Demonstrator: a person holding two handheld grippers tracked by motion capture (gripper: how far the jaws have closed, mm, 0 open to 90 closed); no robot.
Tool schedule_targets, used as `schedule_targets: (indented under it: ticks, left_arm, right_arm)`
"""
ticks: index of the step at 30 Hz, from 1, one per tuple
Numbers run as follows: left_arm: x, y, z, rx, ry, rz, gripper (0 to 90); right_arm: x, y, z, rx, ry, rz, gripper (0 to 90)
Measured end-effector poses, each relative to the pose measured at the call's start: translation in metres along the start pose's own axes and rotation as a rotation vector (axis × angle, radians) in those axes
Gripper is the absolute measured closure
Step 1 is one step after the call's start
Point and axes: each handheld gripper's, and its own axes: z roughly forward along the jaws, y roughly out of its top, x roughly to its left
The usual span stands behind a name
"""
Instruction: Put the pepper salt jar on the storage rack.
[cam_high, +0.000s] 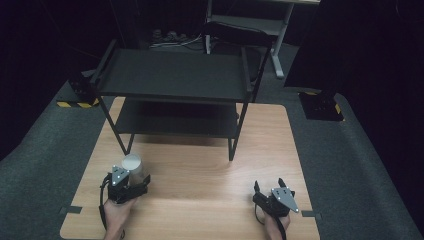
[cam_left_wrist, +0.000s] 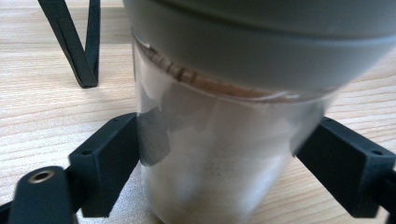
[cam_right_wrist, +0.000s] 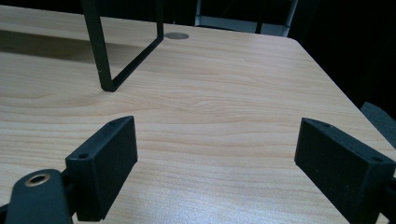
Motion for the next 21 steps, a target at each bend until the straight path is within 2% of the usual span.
schedule_targets:
  ticks: [4,9,17,21]
  left_arm:
    - [-0.001,-0.001,0.003,0.005,0.012,0.007,17.1]
    - [-0.002,-0.004,0.005,-0.004,0.025,0.01,24.2]
    - [-0.006,-0.003,0.006,-0.008,0.04,0.018,25.1]
    - [-0.01,0.002,0.007,0.004,0.052,0.02,26.0]
  right_arm:
    - [0.0,0.0,0.0,0.001,-0.001,-0.001,12.2]
    - [0.0,0.0,0.0,0.002,-0.001,-0.004,12.2]
    - [0.001,0.001,0.001,0.007,-0.002,-0.011,12.2]
    - [0.001,0.001,0.001,0.008,-0.001,-0.013,12.2]
